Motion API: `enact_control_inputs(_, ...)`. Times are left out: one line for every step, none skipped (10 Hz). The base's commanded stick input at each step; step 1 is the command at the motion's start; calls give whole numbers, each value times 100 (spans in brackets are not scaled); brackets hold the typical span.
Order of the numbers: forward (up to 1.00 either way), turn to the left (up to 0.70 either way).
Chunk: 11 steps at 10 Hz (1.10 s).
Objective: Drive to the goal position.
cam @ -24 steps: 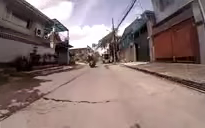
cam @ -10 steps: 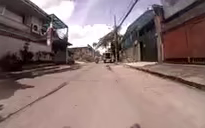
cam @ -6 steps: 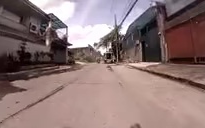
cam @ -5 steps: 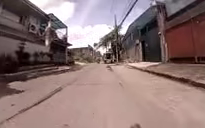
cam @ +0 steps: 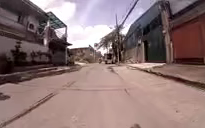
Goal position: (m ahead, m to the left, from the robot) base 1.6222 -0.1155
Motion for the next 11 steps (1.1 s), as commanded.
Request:
enact_control_inputs(100, 4)
enact_control_inputs(100, 4)
enact_control_inputs(100, 4)
enact_control_inputs(100, 4)
enact_control_inputs(100, 4)
enact_control_inputs(100, 4)
enact_control_inputs(100, 2)
enact_control_inputs(100, -35)
enact_control_inputs(100, -18)
enact_control_inputs(100, 0)
enact_control_inputs(100, 4)
